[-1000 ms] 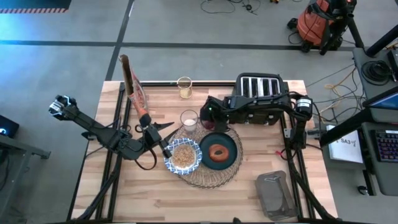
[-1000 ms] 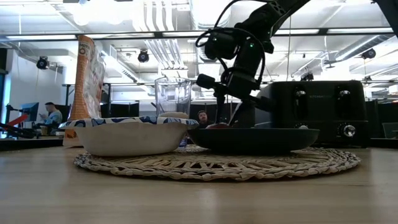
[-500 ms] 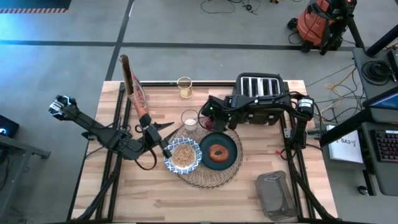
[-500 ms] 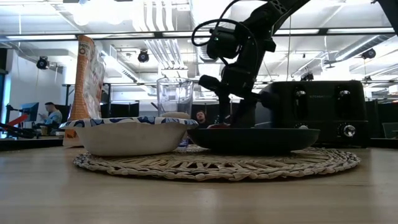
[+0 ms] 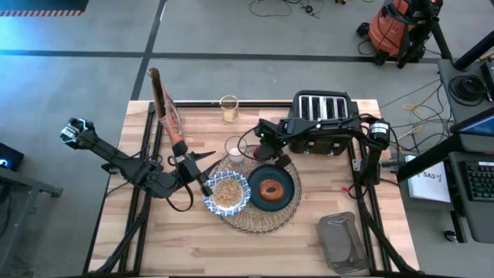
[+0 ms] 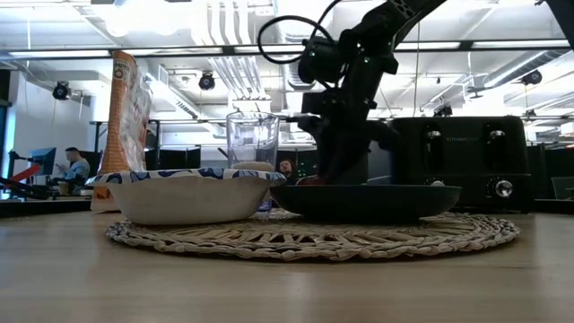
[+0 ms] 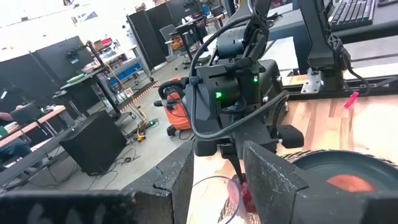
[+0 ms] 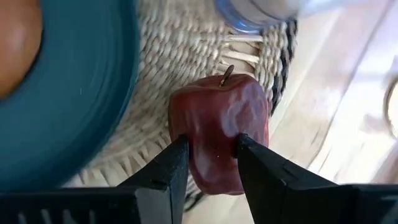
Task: Arrange a breakfast setting
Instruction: Put the red apple on the brown placemat to the right of the cup of milk
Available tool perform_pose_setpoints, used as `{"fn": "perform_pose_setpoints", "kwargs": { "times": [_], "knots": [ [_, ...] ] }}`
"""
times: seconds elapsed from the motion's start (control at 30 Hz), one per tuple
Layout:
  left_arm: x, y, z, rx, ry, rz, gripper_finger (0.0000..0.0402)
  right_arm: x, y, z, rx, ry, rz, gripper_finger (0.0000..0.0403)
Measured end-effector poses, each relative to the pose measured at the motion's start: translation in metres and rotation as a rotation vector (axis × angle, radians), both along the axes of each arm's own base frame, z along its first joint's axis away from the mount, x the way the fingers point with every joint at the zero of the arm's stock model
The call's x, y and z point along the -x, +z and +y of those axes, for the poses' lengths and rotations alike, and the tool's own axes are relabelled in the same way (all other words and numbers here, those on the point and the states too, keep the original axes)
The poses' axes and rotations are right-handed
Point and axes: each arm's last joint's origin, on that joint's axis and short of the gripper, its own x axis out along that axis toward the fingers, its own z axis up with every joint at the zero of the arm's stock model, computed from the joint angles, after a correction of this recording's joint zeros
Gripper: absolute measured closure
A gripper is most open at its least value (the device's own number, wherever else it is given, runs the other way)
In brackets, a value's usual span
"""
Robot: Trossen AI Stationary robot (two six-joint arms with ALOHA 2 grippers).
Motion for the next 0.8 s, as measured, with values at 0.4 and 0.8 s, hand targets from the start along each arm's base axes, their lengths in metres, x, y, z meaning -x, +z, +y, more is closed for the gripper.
{"fn": "perform_pose_setpoints", "kwargs": {
  "times": [0.4,0.8],
  "knots": [
    [0.003,0.004,0.002,0.008,0.001,-0.014,0.0278,-0.008,0.030,0.005,-0.248,-0.228,-0.114,0.0289],
    [0.004,0.000,0.002,-0.006,0.002,0.020,0.0278,-0.007,0.029,0.002,-0.302,-0.314,-0.108,0.0293]
  ]
}}
